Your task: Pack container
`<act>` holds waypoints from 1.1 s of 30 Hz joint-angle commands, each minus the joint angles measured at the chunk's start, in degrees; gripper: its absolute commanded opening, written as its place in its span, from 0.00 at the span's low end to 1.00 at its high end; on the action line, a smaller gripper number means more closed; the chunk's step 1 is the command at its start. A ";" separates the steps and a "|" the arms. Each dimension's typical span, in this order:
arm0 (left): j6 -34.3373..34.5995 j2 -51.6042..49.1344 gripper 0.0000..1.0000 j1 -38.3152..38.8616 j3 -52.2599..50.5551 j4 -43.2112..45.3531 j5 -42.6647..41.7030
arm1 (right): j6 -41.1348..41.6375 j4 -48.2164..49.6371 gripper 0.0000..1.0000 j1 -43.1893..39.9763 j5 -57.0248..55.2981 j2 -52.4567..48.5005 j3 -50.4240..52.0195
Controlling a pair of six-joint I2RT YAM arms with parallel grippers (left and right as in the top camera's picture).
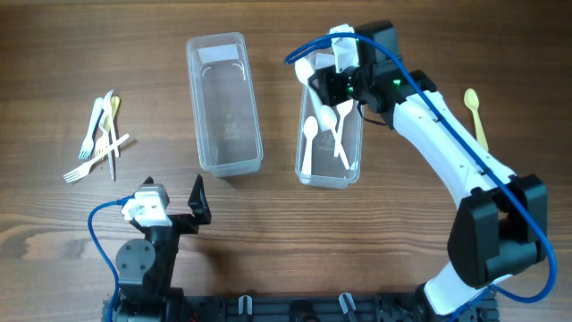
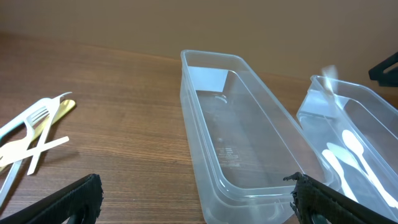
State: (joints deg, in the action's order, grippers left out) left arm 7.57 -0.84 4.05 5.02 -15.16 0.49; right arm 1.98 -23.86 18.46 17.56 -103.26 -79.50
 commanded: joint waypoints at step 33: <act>-1.31 0.46 1.00 -0.33 -0.33 0.15 -0.92 | -26.10 -6.51 0.70 -44.89 -8.63 -11.91 0.37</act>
State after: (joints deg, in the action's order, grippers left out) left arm 7.57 -0.82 4.05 5.02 -15.16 0.49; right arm -22.04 -31.16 -26.57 6.66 -112.38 -79.11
